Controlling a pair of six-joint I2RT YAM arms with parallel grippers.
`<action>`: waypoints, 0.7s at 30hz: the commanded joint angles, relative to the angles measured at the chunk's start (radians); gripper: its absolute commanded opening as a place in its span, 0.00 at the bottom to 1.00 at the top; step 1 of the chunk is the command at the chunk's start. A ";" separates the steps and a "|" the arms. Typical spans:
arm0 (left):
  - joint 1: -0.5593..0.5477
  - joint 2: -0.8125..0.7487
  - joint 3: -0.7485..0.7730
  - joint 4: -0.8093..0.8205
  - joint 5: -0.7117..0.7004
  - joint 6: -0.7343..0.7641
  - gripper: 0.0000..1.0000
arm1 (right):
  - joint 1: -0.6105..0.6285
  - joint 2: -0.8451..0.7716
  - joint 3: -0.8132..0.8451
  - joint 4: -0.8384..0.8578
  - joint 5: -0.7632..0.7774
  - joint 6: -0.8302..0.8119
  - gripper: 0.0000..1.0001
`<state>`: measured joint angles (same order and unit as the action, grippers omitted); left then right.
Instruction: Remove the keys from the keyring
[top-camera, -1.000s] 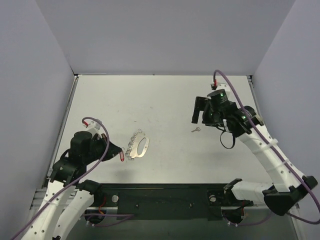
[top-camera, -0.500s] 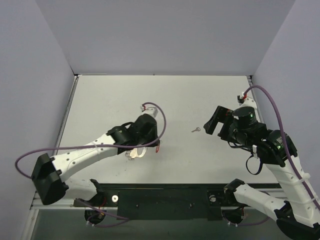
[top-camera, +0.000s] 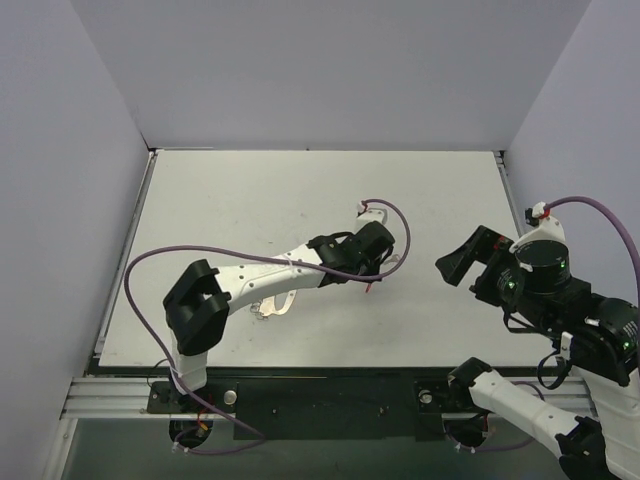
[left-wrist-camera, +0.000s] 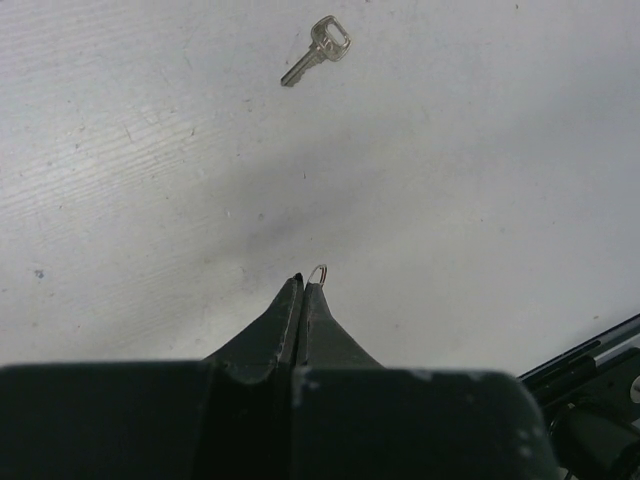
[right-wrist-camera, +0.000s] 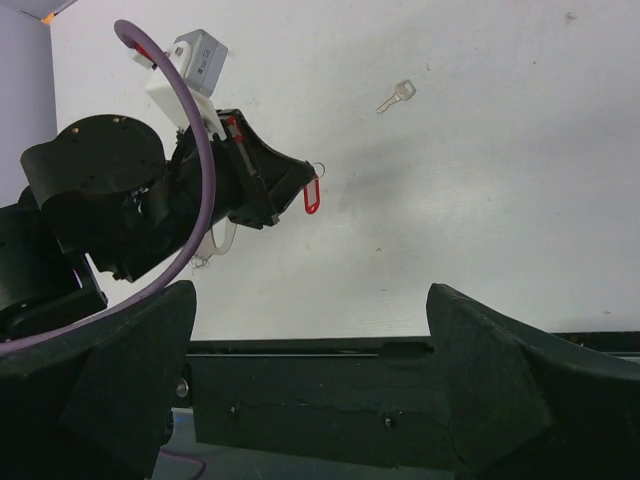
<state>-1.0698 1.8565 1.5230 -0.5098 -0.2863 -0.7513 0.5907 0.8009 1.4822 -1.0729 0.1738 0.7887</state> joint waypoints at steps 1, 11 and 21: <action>-0.005 0.036 0.114 -0.016 -0.046 0.016 0.00 | 0.006 -0.006 0.020 -0.065 0.030 0.017 0.94; 0.007 0.151 0.201 -0.061 -0.125 0.027 0.00 | 0.006 -0.011 0.000 -0.073 0.016 0.024 0.95; 0.030 0.322 0.419 -0.111 -0.146 0.066 0.00 | 0.008 -0.022 0.049 -0.117 0.015 0.029 0.95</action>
<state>-1.0512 2.1330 1.8233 -0.5938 -0.3935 -0.7013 0.5907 0.7853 1.4986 -1.1416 0.1768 0.8116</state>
